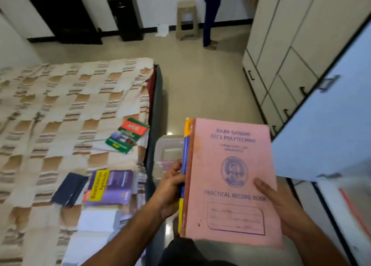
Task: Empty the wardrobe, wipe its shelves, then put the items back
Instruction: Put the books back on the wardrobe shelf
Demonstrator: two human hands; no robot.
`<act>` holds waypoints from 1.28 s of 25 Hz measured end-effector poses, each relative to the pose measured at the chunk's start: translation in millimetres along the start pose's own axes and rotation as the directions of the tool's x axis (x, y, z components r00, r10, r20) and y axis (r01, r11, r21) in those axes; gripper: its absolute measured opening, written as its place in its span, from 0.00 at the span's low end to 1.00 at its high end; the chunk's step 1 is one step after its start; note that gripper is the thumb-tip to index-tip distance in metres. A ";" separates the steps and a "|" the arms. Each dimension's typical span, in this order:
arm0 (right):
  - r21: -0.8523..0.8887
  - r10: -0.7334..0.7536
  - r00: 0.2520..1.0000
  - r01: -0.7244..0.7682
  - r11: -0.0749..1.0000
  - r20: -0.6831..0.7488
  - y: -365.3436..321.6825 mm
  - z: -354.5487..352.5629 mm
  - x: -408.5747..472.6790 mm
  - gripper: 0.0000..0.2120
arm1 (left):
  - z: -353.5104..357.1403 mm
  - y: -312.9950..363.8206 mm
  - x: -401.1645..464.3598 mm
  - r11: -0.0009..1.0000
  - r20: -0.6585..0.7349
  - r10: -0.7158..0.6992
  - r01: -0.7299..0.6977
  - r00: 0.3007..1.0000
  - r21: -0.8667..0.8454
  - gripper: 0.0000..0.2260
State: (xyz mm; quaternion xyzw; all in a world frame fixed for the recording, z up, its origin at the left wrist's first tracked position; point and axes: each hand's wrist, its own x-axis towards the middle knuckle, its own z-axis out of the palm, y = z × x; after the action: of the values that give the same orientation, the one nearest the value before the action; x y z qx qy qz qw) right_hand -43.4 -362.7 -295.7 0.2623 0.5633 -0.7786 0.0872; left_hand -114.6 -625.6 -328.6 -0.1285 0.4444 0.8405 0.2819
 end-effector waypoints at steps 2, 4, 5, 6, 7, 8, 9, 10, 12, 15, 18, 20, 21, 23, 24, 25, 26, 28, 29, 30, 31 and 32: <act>0.026 0.008 0.996 -0.005 1.000 -0.091 3.0 -33.2 -14.2 0.15 | 38.4 -14.7 11.7 0.996 0.164 -0.073 0.081 0.984 -0.037 0.26; 0.074 -0.015 0.986 0.028 0.997 -0.166 5.4 -69.2 -24.3 0.22 | 74.9 -26.8 24.9 0.990 0.283 -0.134 0.139 0.950 0.003 0.27; 0.100 -0.032 0.977 0.054 0.993 -0.209 5.4 -86.0 -29.4 0.25 | 94.0 -31.4 32.9 0.987 0.332 -0.163 0.156 0.929 0.047 0.28; 0.136 -0.040 0.969 0.075 0.988 -0.245 5.5 -100.4 -33.4 0.26 | 110.6 -35.9 40.6 0.982 0.377 -0.189 0.168 0.907 0.087 0.29; 0.196 -0.033 0.963 0.088 0.977 -0.267 5.5 -112.9 -37.7 0.24 | 126.4 -39.8 50.0 0.976 0.414 -0.216 0.183 0.884 0.120 0.30; 0.250 -0.017 0.963 0.087 0.964 -0.270 4.8 -120.4 -40.9 0.22 | 139.5 -42.3 58.6 0.972 0.446 -0.232 0.192 0.865 0.134 0.32; 0.294 -0.010 0.960 0.096 0.951 -0.281 3.6 -126.3 -44.3 0.21 | 152.4 -44.8 68.4 0.966 0.472 -0.258 0.211 0.843 0.151 0.33; 0.327 -0.023 0.951 0.128 0.936 -0.308 1.7 -134.4 -47.3 0.20 | 168.7 -48.4 80.4 0.954 0.502 -0.298 0.239 0.812 0.180 0.34; 0.329 -0.071 0.915 0.214 0.920 -0.397 -4.4 -147.3 -48.6 0.19 | 195.9 -53.3 100.4 0.933 0.538 -0.356 0.262 0.764 0.247 0.34; 0.299 -0.107 0.837 0.307 0.904 -0.536 -16.6 -173.5 -50.8 0.19 | 236.5 -63.5 125.4 0.893 0.594 -0.447 0.291 0.669 0.344 0.30; 0.369 -0.074 0.838 0.315 0.874 -0.541 -20.9 -187.6 -51.4 0.25 | 266.7 -73.6 140.9 0.848 0.674 -0.521 0.405 0.524 0.342 0.26; 0.423 -0.069 0.846 0.333 0.843 -0.529 -18.7 -190.2 -53.5 0.28 | 284.9 -82.2 148.4 0.813 0.719 -0.555 0.454 0.418 0.364 0.25; 0.453 -0.077 0.851 0.351 0.820 -0.520 -16.5 -190.7 -55.8 0.29 | 292.5 -85.7 149.7 0.802 0.733 -0.564 0.464 0.381 0.376 0.25; 0.474 -0.091 0.844 0.383 0.793 -0.529 -11.0 -194.2 -65.3 0.27 | 303.9 -95.3 151.3 0.778 0.731 -0.595 0.469 0.334 0.419 0.28; 0.461 -0.092 0.828 0.396 0.794 -0.554 -9.1 -197.8 -69.7 0.24 | 308.8 -99.1 151.6 0.774 0.725 -0.607 0.453 0.327 0.444 0.28; 0.428 -0.093 0.792 0.419 0.801 -0.603 -8.4 -202.6 -72.9 0.21 | 314.0 -102.2 152.5 0.775 0.714 -0.615 0.423 0.334 0.470 0.28; 0.366 -0.109 0.740 0.449 0.815 -0.664 -8.7 -209.5 -75.3 0.19 | 320.1 -105.1 155.1 0.776 0.688 -0.626 0.381 0.367 0.503 0.27; 0.226 -0.150 0.616 0.489 0.842 -0.774 -12.7 -225.4 -77.6 0.21 | 334.0 -109.1 157.1 0.763 0.617 -0.640 0.286 0.457 0.579 0.22; 0.180 -0.164 0.575 0.494 0.851 -0.801 -14.9 -233.4 -78.5 0.23 | 339.8 -112.8 155.3 0.743 0.590 -0.645 0.221 0.485 0.631 0.20; 0.146 -0.177 0.553 0.491 0.859 -0.814 -15.7 -242.2 -79.2 0.24 | 344.6 -120.5 152.8 0.719 0.573 -0.642 0.141 0.510 0.680 0.20; 0.121 -0.190 0.546 0.482 0.868 -0.816 -13.5 -253.8 -80.0 0.26 | 350.1 -130.7 148.3 0.699 0.561 -0.627 0.073 0.540 0.712 0.19; 0.111 -0.188 0.550 0.465 0.878 -0.814 -10.0 -264.2 -80.9 0.25 | 353.8 -143.1 144.9 0.690 0.549 -0.599 0.028 0.583 0.723 0.16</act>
State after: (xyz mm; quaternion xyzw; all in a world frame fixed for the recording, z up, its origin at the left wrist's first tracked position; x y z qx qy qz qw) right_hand 102.7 -128.2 -306.6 0.4736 0.4514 -0.6660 -0.3583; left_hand -135.4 -219.7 -290.4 0.2553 0.5124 0.5360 0.6205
